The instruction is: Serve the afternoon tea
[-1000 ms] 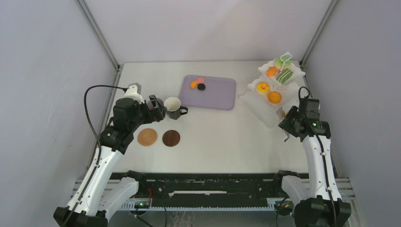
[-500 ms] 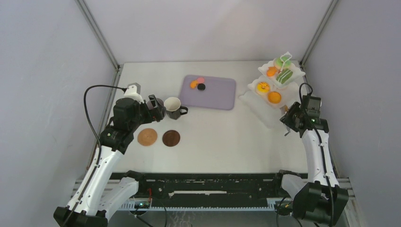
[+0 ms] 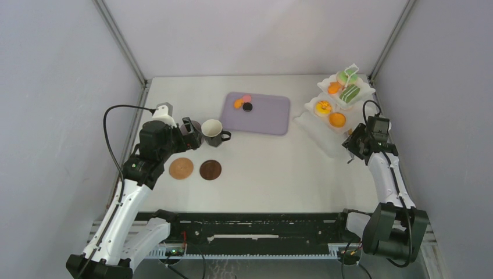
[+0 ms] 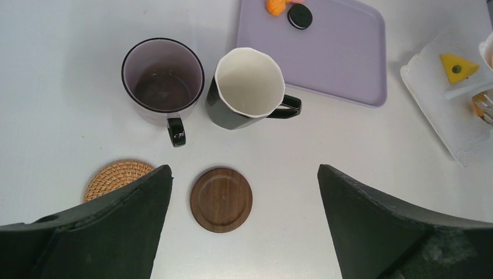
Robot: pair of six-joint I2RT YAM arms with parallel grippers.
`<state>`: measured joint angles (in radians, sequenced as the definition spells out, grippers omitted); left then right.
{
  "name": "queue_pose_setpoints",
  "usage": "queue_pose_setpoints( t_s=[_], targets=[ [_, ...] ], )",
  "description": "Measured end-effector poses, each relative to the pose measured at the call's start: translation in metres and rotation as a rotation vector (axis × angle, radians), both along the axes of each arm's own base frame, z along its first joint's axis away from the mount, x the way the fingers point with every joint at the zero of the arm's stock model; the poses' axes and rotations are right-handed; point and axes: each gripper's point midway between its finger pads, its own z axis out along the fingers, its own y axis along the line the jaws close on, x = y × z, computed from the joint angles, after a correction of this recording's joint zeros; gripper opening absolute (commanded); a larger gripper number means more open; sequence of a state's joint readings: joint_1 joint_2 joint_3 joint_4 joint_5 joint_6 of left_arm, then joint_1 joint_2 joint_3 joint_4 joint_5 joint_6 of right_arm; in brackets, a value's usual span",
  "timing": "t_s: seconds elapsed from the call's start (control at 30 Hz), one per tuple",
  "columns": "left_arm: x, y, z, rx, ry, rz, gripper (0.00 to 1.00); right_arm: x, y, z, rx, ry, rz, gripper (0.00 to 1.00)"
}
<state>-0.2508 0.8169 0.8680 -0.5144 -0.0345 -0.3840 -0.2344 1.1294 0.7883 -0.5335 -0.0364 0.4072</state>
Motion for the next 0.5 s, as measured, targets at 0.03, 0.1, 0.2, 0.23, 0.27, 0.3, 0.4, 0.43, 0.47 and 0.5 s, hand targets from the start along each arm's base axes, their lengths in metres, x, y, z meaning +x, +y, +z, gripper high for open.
queue_pose_setpoints(
  t_s=[0.03, 0.1, 0.2, 0.23, 0.27, 0.3, 0.4, 0.43, 0.47, 0.5],
  targets=[
    [0.000, 0.000, 0.000, 0.000, 0.001, 0.000, 1.00, 0.001, 0.000, -0.002, 0.001, 0.001, -0.001, 0.53],
    [-0.001, 0.001, -0.001, 0.003, 0.003, 0.005, 1.00, 0.002, -0.001, -0.004, 0.002, 0.003, -0.003, 0.55],
    [-0.001, 0.002, 0.000, 0.004, 0.001, 0.008, 1.00, 0.004, -0.001, -0.004, 0.001, -0.006, -0.005, 0.58],
    [-0.001, 0.002, 0.000, 0.003, 0.000, 0.008, 1.00, 0.005, -0.001, -0.004, 0.000, -0.011, -0.005, 0.57],
    [-0.002, 0.002, 0.000, 0.003, -0.001, 0.009, 1.00, 0.006, -0.002, -0.003, -0.001, -0.016, -0.005, 0.56],
    [-0.002, 0.002, 0.001, 0.003, -0.003, 0.009, 0.99, 0.007, -0.002, -0.002, -0.001, -0.021, -0.006, 0.53],
    [-0.003, 0.003, 0.002, 0.002, -0.006, 0.009, 1.00, 0.008, -0.002, 0.002, -0.002, -0.035, -0.007, 0.49],
    [-0.003, 0.003, 0.002, 0.002, -0.005, 0.010, 1.00, 0.007, -0.001, 0.003, -0.001, -0.041, -0.007, 0.49],
    [-0.003, 0.003, 0.002, 0.002, -0.005, 0.010, 1.00, 0.007, -0.001, 0.006, -0.003, -0.050, -0.007, 0.49],
    [-0.003, 0.003, 0.002, 0.002, -0.007, 0.010, 1.00, 0.007, -0.001, 0.009, -0.005, -0.061, -0.008, 0.49]
  ],
)
